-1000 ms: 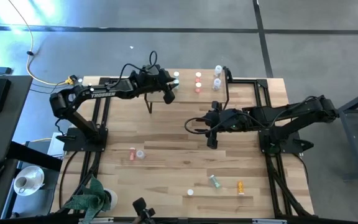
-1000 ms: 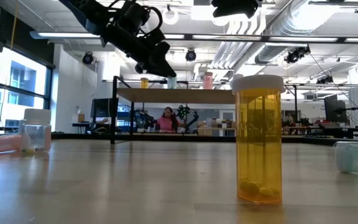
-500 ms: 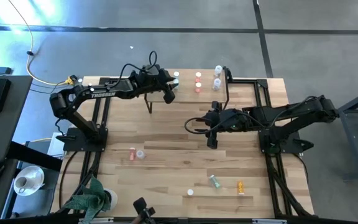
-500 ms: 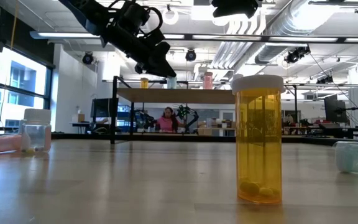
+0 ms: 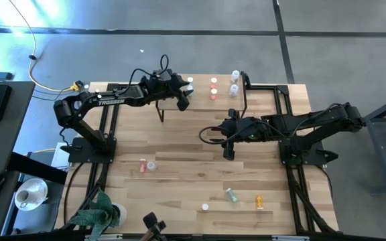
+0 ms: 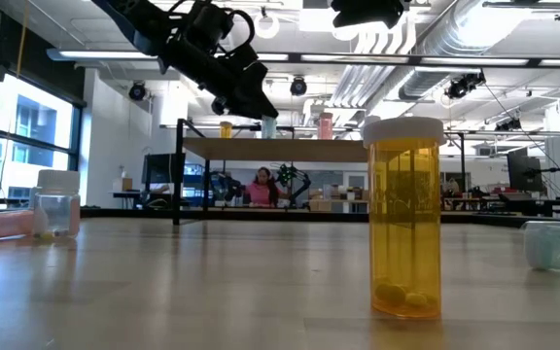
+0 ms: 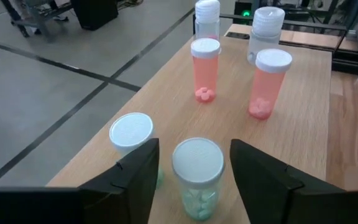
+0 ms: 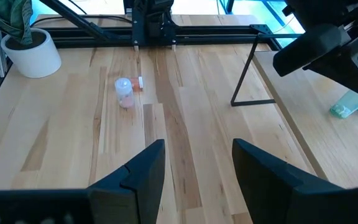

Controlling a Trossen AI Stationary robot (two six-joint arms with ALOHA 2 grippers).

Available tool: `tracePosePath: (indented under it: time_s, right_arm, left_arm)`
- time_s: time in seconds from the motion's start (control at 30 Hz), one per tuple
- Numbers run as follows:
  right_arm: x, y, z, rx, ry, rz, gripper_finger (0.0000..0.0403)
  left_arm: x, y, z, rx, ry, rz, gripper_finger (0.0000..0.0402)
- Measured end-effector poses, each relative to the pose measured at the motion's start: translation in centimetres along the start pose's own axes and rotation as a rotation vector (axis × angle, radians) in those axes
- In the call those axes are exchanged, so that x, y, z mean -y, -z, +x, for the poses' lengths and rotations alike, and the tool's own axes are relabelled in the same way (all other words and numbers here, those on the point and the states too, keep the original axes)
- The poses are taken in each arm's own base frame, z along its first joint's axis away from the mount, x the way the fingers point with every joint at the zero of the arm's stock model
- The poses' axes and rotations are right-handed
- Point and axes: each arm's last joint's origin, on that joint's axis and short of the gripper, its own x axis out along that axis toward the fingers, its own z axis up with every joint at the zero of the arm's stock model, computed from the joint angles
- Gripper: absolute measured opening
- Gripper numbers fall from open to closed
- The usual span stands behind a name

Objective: Pick and place medicine bottles onto shelf by color
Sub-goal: Put the left orange pill bottle on the shelf

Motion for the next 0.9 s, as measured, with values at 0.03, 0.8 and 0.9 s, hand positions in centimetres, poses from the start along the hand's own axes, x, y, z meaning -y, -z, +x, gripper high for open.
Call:
tracePosePath:
  time_s: [0.03,0.8,0.9]
  right_arm:
    - [0.0,0.0,0.0,0.0,0.0,0.0,0.0179]
    - [-0.2,1.5,-0.2,-0.145,0.006,0.063,0.0179]
    - [-0.8,2.6,0.0,-0.184,-0.002,0.058,0.0179]
  left_arm:
    - [0.0,0.0,0.0,0.001,0.0,-0.001,0.0195]
    - [2.2,-4.5,-9.4,-0.002,0.163,0.021,0.0205]
    - [3.5,-3.6,-9.7,-0.025,0.228,0.039,0.0204]
